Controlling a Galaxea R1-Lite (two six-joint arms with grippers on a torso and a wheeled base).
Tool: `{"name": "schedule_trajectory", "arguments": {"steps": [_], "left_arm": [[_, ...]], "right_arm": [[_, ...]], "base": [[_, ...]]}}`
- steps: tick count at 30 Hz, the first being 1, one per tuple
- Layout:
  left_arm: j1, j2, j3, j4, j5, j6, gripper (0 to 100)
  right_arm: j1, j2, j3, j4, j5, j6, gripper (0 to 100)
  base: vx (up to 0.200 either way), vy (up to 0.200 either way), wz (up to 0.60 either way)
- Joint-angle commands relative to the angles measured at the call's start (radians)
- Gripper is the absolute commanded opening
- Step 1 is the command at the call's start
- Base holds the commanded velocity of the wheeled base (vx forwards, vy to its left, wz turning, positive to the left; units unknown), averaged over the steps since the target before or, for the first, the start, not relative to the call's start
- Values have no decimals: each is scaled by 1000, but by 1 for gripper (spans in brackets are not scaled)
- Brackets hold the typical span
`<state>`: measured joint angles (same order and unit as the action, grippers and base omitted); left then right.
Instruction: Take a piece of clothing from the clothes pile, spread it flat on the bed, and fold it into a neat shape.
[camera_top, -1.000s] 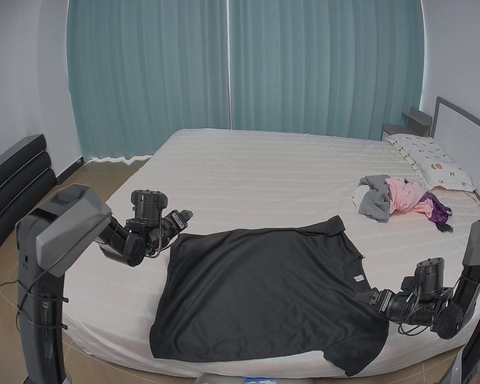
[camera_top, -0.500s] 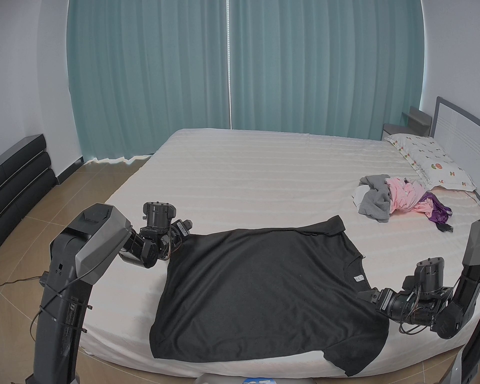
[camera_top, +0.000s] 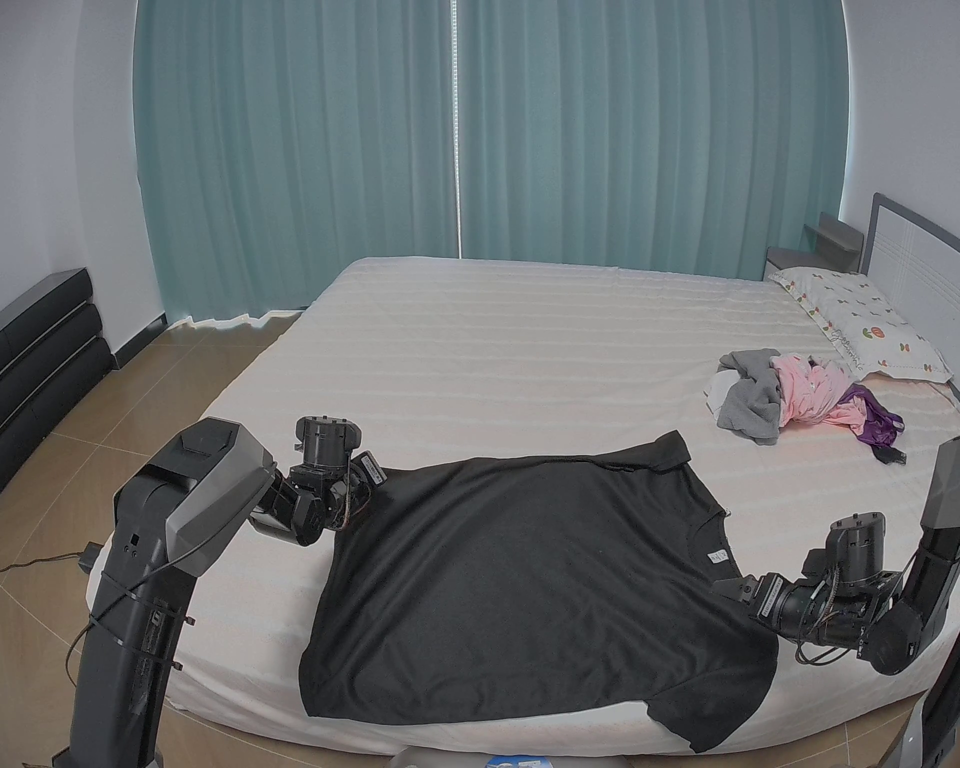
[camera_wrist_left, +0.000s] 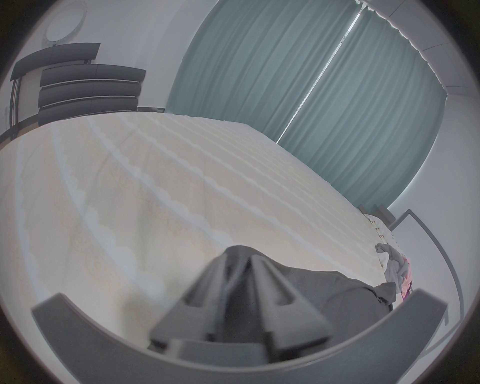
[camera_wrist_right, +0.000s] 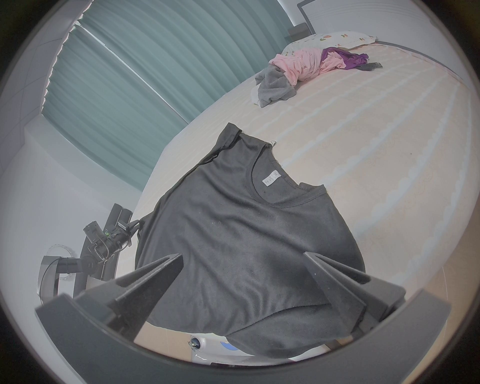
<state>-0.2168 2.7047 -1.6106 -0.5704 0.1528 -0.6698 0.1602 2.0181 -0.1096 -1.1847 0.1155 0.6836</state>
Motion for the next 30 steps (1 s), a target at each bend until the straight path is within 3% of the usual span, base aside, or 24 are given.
{"name": "schedule_trajectory", "arguments": {"steps": [1,10,16,19,28,29,30], "left_arm": [[16,-3,-14,-9,27,-1,0],[71,-8,-115,9,47,6,0],[85,4,-242,78,45,18,0],[82,12,-284,113,47,18,0],[88,6,-221,164,34,9,0],[88,6,-221,164,34,9,100],[86,7,-221,167,31,9,100]], "right_arm": [[-7,27,-33,0,3,4,100],[-10,126,-213,14,1,4,100],[-14,251,-486,77,0,2,100],[-22,312,-664,180,1,4,100],[-39,340,-832,350,6,7,100],[-39,340,-832,350,6,7,100],[-39,337,-831,352,6,11,100]], "base": [[0,0,0],[0,0,0],[0,0,0],[0,0,0],[0,0,0],[0,0,0],[0,0,0]]}}
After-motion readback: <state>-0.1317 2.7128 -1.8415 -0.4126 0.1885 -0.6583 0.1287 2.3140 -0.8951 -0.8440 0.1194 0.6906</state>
